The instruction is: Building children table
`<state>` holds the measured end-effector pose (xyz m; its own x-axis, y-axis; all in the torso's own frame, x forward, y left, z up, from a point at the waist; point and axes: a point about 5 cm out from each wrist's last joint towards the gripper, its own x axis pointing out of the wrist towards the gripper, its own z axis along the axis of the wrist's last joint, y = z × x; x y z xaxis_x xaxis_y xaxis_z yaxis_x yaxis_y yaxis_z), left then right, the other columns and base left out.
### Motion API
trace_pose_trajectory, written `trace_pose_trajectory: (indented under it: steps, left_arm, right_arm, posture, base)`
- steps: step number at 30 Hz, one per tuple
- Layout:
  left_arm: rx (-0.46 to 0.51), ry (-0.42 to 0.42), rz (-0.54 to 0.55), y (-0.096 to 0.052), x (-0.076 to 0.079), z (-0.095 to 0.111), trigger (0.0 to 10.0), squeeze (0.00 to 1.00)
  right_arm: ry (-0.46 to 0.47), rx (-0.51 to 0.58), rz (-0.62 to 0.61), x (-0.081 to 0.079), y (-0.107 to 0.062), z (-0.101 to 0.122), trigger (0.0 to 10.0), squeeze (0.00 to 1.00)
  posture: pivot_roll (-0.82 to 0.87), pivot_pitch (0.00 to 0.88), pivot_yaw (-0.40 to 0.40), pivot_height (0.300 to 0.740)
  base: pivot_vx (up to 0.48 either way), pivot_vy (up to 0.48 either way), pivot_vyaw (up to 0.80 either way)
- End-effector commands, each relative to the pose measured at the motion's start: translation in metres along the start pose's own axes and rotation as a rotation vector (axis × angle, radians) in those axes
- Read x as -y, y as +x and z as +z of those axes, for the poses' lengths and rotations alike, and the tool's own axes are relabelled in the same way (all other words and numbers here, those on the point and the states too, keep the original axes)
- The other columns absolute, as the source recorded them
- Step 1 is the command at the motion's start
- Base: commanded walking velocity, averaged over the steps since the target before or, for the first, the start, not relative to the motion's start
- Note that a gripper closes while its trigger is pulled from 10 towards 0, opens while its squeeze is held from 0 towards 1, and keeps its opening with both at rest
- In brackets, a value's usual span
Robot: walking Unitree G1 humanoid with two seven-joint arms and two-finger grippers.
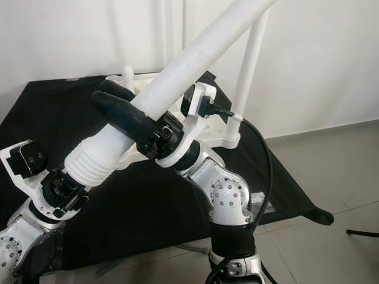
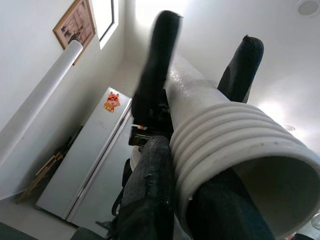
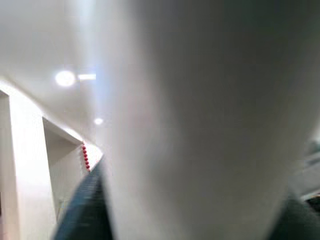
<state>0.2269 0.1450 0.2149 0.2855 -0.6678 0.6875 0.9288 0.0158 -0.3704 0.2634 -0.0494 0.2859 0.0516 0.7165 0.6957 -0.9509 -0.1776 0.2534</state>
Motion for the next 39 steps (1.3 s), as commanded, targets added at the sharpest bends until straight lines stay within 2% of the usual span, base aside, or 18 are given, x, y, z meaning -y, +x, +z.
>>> trace_pose_trajectory:
  steps: [1, 6, 7, 9, 10, 18, 25, 28, 29, 30, 31, 32, 33, 34, 35, 36, 37, 39]
  left_arm:
    - [-0.044, -0.019, -0.034, 0.007, 0.003, -0.008, 0.0, 0.00]
    - [-0.051, -0.021, -0.035, 0.008, 0.003, -0.009, 0.0, 0.00]
    - [-0.053, -0.021, -0.007, 0.007, 0.000, -0.010, 2.3, 0.00]
    - [-0.052, -0.022, 0.011, 0.006, -0.002, -0.010, 2.3, 0.00]
    - [-0.053, -0.026, 0.019, 0.006, -0.003, -0.010, 10.0, 1.00]
    - [-0.080, 0.025, 0.094, -0.011, -0.006, 0.000, 10.0, 1.00]
    - [-0.110, 0.173, 0.344, -0.053, -0.018, 0.020, 10.0, 1.00]
    - [-0.120, 0.196, 0.382, -0.057, -0.020, 0.021, 10.0, 1.00]
    - [-0.144, 0.323, 0.587, -0.066, -0.035, 0.027, 10.0, 1.00]
    - [-0.149, 0.375, 0.673, -0.069, -0.041, 0.030, 10.0, 1.00]
    - [-0.149, 0.375, 0.673, -0.069, -0.041, 0.030, 10.0, 1.00]
    - [-0.169, 0.454, 0.795, -0.072, -0.049, 0.034, 10.0, 1.00]
    - [-0.192, 0.535, 0.881, -0.073, -0.054, 0.036, 10.0, 1.00]
    - [-0.192, 0.535, 0.881, -0.073, -0.054, 0.036, 10.0, 1.00]
    - [-0.188, 0.645, 1.009, -0.070, -0.059, 0.040, 10.0, 0.45]
    - [-0.188, 0.645, 1.009, -0.070, -0.059, 0.040, 10.0, 0.45]
    - [-0.166, 0.693, 1.083, -0.065, -0.060, 0.040, 10.0, 0.00]
    - [-0.187, 0.738, 1.105, -0.060, -0.060, 0.038, 10.0, 0.00]
  right_arm:
    - [0.007, -0.008, 0.024, -0.001, 0.008, -0.001, 0.0, 0.00]
    - [0.008, -0.014, 0.025, -0.001, 0.007, -0.002, 0.0, 0.00]
    - [0.002, -0.016, 0.021, -0.001, 0.006, -0.002, 0.0, 0.00]
    - [-0.001, -0.015, 0.018, 0.000, 0.006, -0.002, 0.0, 0.00]
    - [-0.005, -0.013, 0.012, 0.000, 0.006, -0.002, 0.0, 0.00]
    - [-0.126, 0.035, -0.149, 0.020, -0.002, 0.022, 0.0, 0.00]
    - [-0.279, 0.096, -0.333, 0.035, -0.023, 0.061, 0.0, 0.00]
    - [-0.297, 0.099, -0.356, 0.037, -0.025, 0.064, 0.0, 0.00]
    - [-0.402, -0.011, -0.444, 0.044, -0.034, 0.060, 0.0, 0.00]
    - [-0.443, -0.069, -0.469, 0.046, -0.037, 0.055, 0.0, 0.00]
    - [-0.443, -0.069, -0.469, 0.046, -0.037, 0.055, 0.0, 0.00]
    - [-0.493, -0.164, -0.504, 0.049, -0.042, 0.046, 0.0, 0.00]
    - [-0.542, -0.250, -0.527, 0.052, -0.047, 0.036, 0.7, 0.00]
    - [-0.542, -0.250, -0.527, 0.052, -0.047, 0.036, 0.7, 0.00]
    - [-0.587, -0.378, -0.552, 0.055, -0.056, 0.018, 6.4, 0.00]
    - [-0.587, -0.378, -0.552, 0.055, -0.056, 0.018, 6.4, 0.00]
    - [-0.604, -0.433, -0.571, 0.054, -0.064, 0.004, 10.0, 0.00]
    - [-0.607, -0.462, -0.583, 0.054, -0.068, -0.005, 10.0, 0.00]
  posture:
    - [-0.05, 0.000, -0.021, 0.740]
    - [-0.05, 0.000, -0.020, 0.740]
    - [-0.05, 0.000, -0.019, 0.740]
    - [-0.05, 0.000, -0.019, 0.740]
    - [-0.05, 0.000, -0.020, 0.740]
    - [-0.05, 0.000, -0.017, 0.740]
    - [-0.05, 0.000, -0.016, 0.740]
    - [-0.05, 0.000, -0.016, 0.740]
    - [-0.05, 0.000, -0.018, 0.740]
    - [-0.05, 0.000, -0.018, 0.740]
    - [-0.05, 0.000, -0.018, 0.740]
    - [-0.04, 0.000, -0.017, 0.740]
    - [-0.04, 0.000, -0.018, 0.740]
    - [-0.04, 0.000, -0.018, 0.740]
    - [-0.04, 0.000, -0.019, 0.740]
    - [-0.04, 0.000, -0.019, 0.740]
    - [-0.04, 0.000, -0.018, 0.740]
    - [-0.04, 0.000, -0.016, 0.740]
  base:
    - [0.000, 0.000, 0.00]
    - [0.000, 0.000, 0.00]
    - [0.000, 0.000, 0.00]
    - [0.000, 0.000, 0.00]
    - [0.000, 0.000, 0.00]
    - [0.000, 0.000, 0.00]
    - [0.000, 0.000, 0.00]
    - [0.000, 0.000, 0.00]
    - [0.000, 0.000, 0.00]
    - [0.000, 0.000, 0.00]
    - [0.000, 0.000, 0.00]
    - [0.000, 0.000, 0.00]
    - [0.000, 0.000, 0.00]
    - [0.000, 0.000, 0.00]
    - [0.000, 0.000, 0.00]
    - [0.000, 0.000, 0.00]
    - [0.000, 0.000, 0.00]
    - [0.000, 0.000, 0.00]
